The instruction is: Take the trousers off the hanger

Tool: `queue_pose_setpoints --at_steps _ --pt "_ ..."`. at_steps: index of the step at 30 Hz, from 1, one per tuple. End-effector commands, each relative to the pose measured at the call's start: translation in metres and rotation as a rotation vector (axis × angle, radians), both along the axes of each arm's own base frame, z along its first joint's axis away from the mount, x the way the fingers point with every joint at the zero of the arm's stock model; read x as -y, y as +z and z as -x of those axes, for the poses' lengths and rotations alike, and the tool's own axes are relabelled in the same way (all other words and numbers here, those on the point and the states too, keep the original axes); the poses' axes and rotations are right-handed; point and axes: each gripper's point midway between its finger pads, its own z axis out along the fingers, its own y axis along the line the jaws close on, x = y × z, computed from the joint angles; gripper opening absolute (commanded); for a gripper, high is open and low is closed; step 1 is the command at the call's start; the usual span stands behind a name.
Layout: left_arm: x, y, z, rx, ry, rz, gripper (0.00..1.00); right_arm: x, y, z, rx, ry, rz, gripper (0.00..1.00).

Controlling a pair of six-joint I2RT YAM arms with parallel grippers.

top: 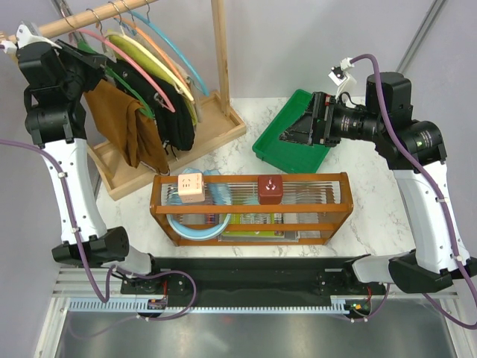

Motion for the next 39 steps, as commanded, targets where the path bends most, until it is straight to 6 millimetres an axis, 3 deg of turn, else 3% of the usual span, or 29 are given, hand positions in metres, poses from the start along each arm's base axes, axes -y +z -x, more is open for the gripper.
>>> queue_pose_setpoints --at_steps 1,5,20,25,31,39 --pt "0.022 0.116 0.084 0.349 -0.029 -0.124 0.02 -0.004 0.012 0.004 0.066 0.046 -0.012 0.98" --pt "0.027 0.122 0.099 0.357 -0.037 -0.149 0.02 -0.004 0.012 0.002 0.079 0.053 -0.004 0.98" --pt "0.054 0.193 0.174 0.587 -0.093 -0.139 0.02 -0.007 0.02 0.008 0.082 0.075 -0.006 0.98" --pt "0.06 0.205 0.192 0.636 -0.103 -0.177 0.02 -0.007 0.022 0.01 0.086 0.08 -0.007 0.98" --pt "0.067 0.211 0.215 0.673 -0.109 -0.271 0.02 -0.006 0.018 0.013 0.08 0.085 0.003 0.98" --pt "0.081 0.196 0.243 0.652 -0.151 -0.318 0.02 -0.008 0.018 0.013 0.07 0.105 0.009 0.98"
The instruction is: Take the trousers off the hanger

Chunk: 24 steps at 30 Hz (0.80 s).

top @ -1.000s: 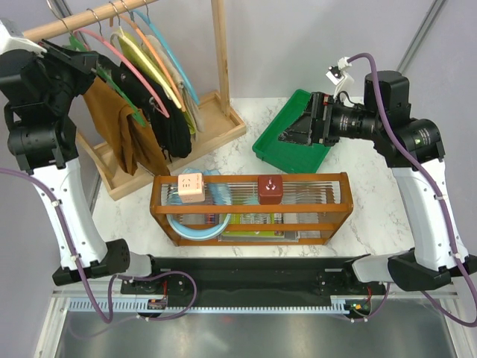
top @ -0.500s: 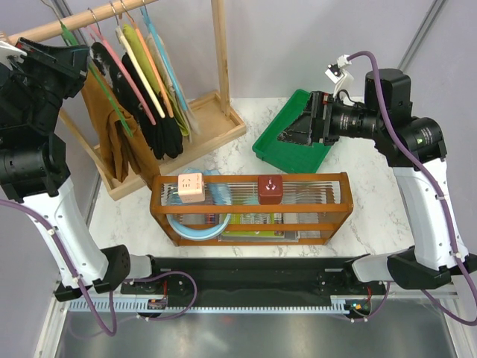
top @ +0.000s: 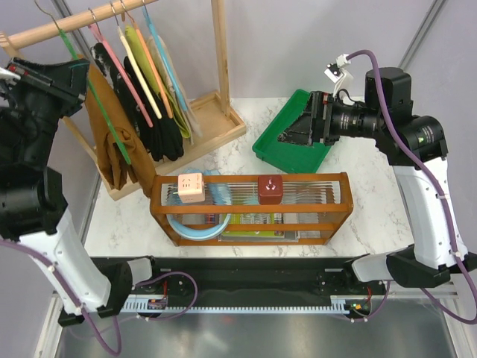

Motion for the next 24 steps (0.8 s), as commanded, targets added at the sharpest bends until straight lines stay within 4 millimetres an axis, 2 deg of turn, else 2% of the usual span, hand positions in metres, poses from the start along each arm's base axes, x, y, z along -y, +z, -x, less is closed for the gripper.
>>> queue_pose_setpoints --at_steps 1,6,14,16,20,23,24 --pt "0.024 0.079 0.083 0.369 -0.013 -0.185 0.02 -0.002 0.012 0.008 0.041 0.049 -0.007 0.98" --pt "0.025 0.074 0.097 0.365 0.004 -0.202 0.02 -0.005 0.007 0.007 0.033 0.072 0.001 0.98" --pt "0.032 0.102 0.129 0.466 -0.01 -0.147 0.02 -0.014 0.007 0.001 0.05 0.087 0.016 0.98" --pt "0.035 0.109 0.14 0.505 -0.022 -0.137 0.02 -0.019 0.013 0.001 0.067 0.091 0.013 0.98" --pt "0.038 0.118 0.148 0.547 -0.041 -0.11 0.02 -0.037 0.018 -0.002 0.086 0.1 0.004 0.98" --pt "0.036 0.122 0.153 0.57 -0.016 -0.124 0.02 -0.06 0.023 0.006 0.12 0.127 -0.004 0.98" --pt "0.035 0.124 0.155 0.579 -0.011 -0.127 0.02 -0.071 0.029 0.017 0.142 0.16 -0.012 0.98"
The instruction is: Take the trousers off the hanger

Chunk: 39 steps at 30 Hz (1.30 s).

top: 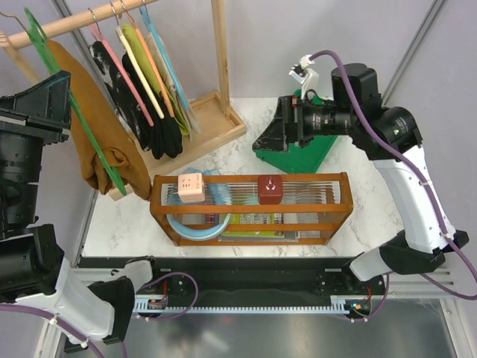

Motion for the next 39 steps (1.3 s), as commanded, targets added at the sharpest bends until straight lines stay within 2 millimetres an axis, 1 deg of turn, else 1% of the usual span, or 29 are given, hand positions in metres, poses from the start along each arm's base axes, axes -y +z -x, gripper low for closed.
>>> queue_pose_setpoints --at_steps 1,2,3,5,6,8,10,14,15,17,19,20,21,22,23,25,26,27,28,29,30,31,32,33,34,35,36,37,39 --pt "0.007 0.073 0.06 0.347 0.023 -0.058 0.02 -0.03 0.029 0.009 0.127 0.012 -0.042 0.98" --pt "0.007 0.074 0.062 0.356 0.031 -0.066 0.02 -0.038 0.029 0.007 0.139 0.015 -0.037 0.98" --pt "0.007 0.075 0.062 0.359 0.03 -0.065 0.02 -0.047 0.038 0.018 0.169 0.046 -0.053 0.98" --pt "0.004 0.077 0.066 0.371 0.046 -0.059 0.02 -0.06 0.044 0.017 0.21 0.04 -0.057 0.98" --pt "0.003 0.079 0.067 0.382 0.047 -0.06 0.02 -0.07 0.05 0.028 0.235 0.074 -0.075 0.98" --pt "0.001 0.083 0.07 0.401 0.062 -0.067 0.02 -0.082 0.057 0.026 0.277 0.06 -0.094 0.98" --pt "0.0 0.09 0.073 0.435 0.064 -0.069 0.02 -0.092 0.062 0.033 0.295 0.077 -0.114 0.98" --pt "0.0 0.103 0.076 0.491 0.043 -0.044 0.02 -0.105 0.075 0.039 0.335 0.084 -0.165 0.98" --pt "0.0 0.104 0.073 0.496 0.039 -0.037 0.02 -0.109 0.076 0.044 0.34 0.096 -0.169 0.98" --pt "0.001 0.112 0.079 0.535 0.019 -0.017 0.02 -0.111 0.081 0.048 0.356 0.107 -0.183 0.98" --pt "0.001 0.117 0.08 0.558 0.01 -0.008 0.02 -0.116 0.087 0.059 0.389 0.142 -0.203 0.98" --pt "0.003 0.123 0.086 0.593 0.003 -0.007 0.02 -0.118 0.094 0.065 0.421 0.156 -0.227 0.98" --pt "0.003 0.126 0.091 0.61 0.002 -0.005 0.02 -0.125 0.095 0.075 0.439 0.18 -0.235 0.98" --pt "0.002 0.128 0.087 0.613 0.002 0.005 0.02 -0.125 0.1 0.079 0.479 0.183 -0.24 0.98" --pt "0.0 0.129 0.088 0.618 0.006 0.009 0.02 -0.129 0.107 0.088 0.505 0.194 -0.263 0.98" --pt "-0.002 0.131 0.089 0.625 0.007 0.037 0.02 -0.133 0.114 0.091 0.554 0.172 -0.275 0.98" --pt "-0.003 0.131 0.089 0.624 0.005 0.048 0.02 -0.139 0.117 0.1 0.6 0.185 -0.286 0.98" --pt "-0.005 0.131 0.088 0.621 0.005 0.069 0.02 -0.14 0.12 0.098 0.626 0.152 -0.284 0.98" --pt "-0.006 0.131 0.089 0.62 0.004 0.081 0.02 -0.144 0.121 0.1 0.65 0.142 -0.284 0.98" --pt "-0.007 0.13 0.089 0.613 0.006 0.093 0.02 -0.153 0.122 0.11 0.697 0.156 -0.291 0.98" --pt "-0.01 0.13 0.09 0.614 0.015 0.111 0.02 -0.156 0.121 0.11 0.715 0.134 -0.285 0.98" --pt "-0.011 0.13 0.091 0.614 0.02 0.119 0.02 -0.161 0.124 0.104 0.742 0.073 -0.282 0.98" --pt "-0.011 0.13 0.098 0.625 0.018 0.123 0.02 -0.17 0.118 0.112 0.78 0.077 -0.26 0.97" --pt "-0.013 0.13 0.1 0.624 0.02 0.134 0.02 -0.174 0.119 0.115 0.807 0.068 -0.259 0.97" --pt "-0.012 0.13 0.101 0.624 0.011 0.142 0.02 -0.185 0.118 0.114 0.825 0.046 -0.262 0.96" --pt "-0.011 0.13 0.106 0.628 0.0 0.147 0.02 -0.188 0.116 0.113 0.847 0.01 -0.242 0.96" --pt "-0.016 0.13 0.107 0.626 0.003 0.179 0.02 -0.193 0.115 0.111 0.876 0.0 -0.229 0.96" --pt "-0.016 0.13 0.109 0.626 -0.009 0.192 0.02 -0.201 0.115 0.109 0.885 -0.023 -0.233 0.96" --pt "-0.016 0.13 0.11 0.623 -0.041 0.219 0.02 -0.206 0.118 0.107 0.898 -0.053 -0.248 0.95"
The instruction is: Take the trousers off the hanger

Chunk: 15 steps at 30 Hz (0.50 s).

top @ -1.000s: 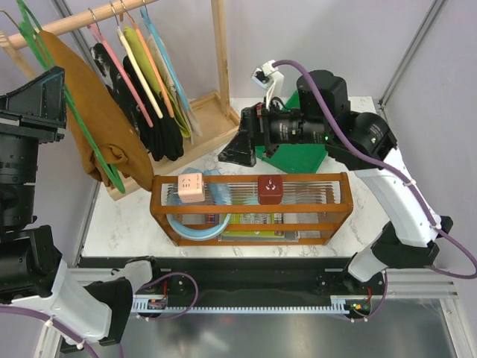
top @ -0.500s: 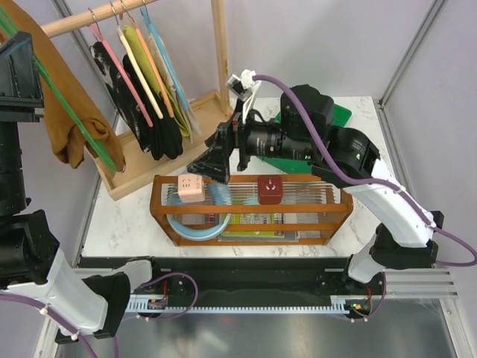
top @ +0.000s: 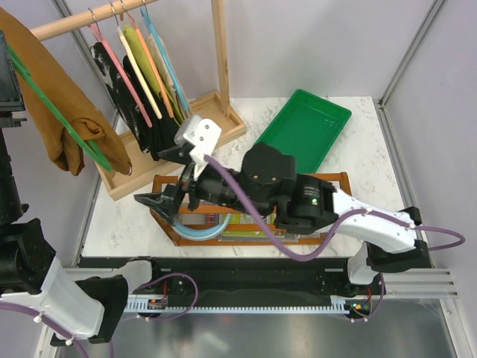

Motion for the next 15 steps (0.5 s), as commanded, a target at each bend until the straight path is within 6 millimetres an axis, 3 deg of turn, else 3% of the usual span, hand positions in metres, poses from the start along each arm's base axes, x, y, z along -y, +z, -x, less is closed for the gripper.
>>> queue_pose_setpoints --at_steps 1,11,15 --pt "0.0 0.049 0.079 0.293 -0.055 0.056 0.02 -0.01 0.027 -0.028 0.091 -0.171 -0.127 0.95" --pt "-0.01 0.045 0.089 0.281 -0.147 0.104 0.02 -0.04 0.041 -0.014 0.075 -0.099 -0.231 0.95" --pt "-0.015 0.041 0.089 0.263 -0.169 0.125 0.02 -0.048 0.041 0.002 0.074 -0.054 -0.239 0.95"
